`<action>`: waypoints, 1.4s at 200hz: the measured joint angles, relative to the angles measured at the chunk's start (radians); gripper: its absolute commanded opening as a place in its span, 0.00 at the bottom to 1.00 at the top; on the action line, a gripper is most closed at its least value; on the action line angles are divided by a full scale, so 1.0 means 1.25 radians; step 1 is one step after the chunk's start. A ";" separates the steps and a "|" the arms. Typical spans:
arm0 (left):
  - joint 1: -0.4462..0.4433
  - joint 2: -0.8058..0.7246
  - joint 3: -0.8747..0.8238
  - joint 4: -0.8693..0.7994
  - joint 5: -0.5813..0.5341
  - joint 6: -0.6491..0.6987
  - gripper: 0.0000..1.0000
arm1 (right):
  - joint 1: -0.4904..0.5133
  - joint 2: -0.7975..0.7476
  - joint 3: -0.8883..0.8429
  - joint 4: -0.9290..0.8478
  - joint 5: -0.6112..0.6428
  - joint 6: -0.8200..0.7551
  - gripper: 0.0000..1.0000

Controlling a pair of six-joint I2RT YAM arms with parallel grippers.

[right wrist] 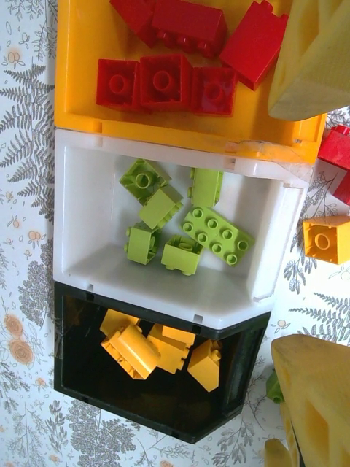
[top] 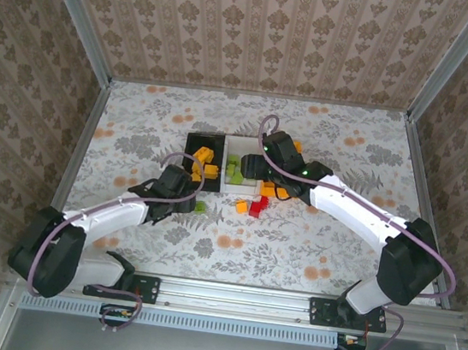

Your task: Sort the legos into containers by color

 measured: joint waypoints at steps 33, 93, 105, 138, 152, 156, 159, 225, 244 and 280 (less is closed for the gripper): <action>0.023 0.004 -0.006 -0.010 0.010 -0.006 0.53 | 0.000 -0.016 0.000 0.000 0.002 0.000 0.78; 0.041 -0.149 -0.032 -0.138 0.021 -0.024 0.64 | 0.000 -0.038 0.000 0.000 0.003 -0.003 0.79; 0.041 -0.175 -0.032 -0.143 0.034 -0.027 0.74 | 0.000 -0.040 -0.002 0.000 0.003 -0.003 0.79; 0.027 -0.136 -0.017 -0.126 0.063 -0.023 0.78 | 0.000 -0.040 -0.005 0.000 0.003 -0.003 0.79; 0.024 -0.062 -0.008 -0.095 0.076 -0.023 0.78 | 0.000 -0.040 -0.006 0.000 0.003 -0.003 0.79; 0.024 -0.043 -0.007 -0.088 0.079 -0.023 0.78 | -0.001 -0.040 -0.007 0.000 0.003 -0.003 0.79; 0.025 -0.024 -0.005 -0.080 0.082 -0.023 0.77 | -0.001 -0.040 -0.008 0.000 0.003 -0.003 0.79; 0.034 0.082 0.018 -0.067 0.035 -0.033 0.54 | -0.005 -0.051 -0.031 0.000 0.003 -0.003 0.80; 0.034 0.089 0.024 -0.078 0.027 -0.034 0.43 | -0.005 -0.058 -0.032 0.000 0.003 -0.003 0.80; 0.035 0.091 0.034 -0.096 0.017 -0.036 0.29 | -0.009 -0.062 -0.037 0.003 0.003 -0.003 0.80</action>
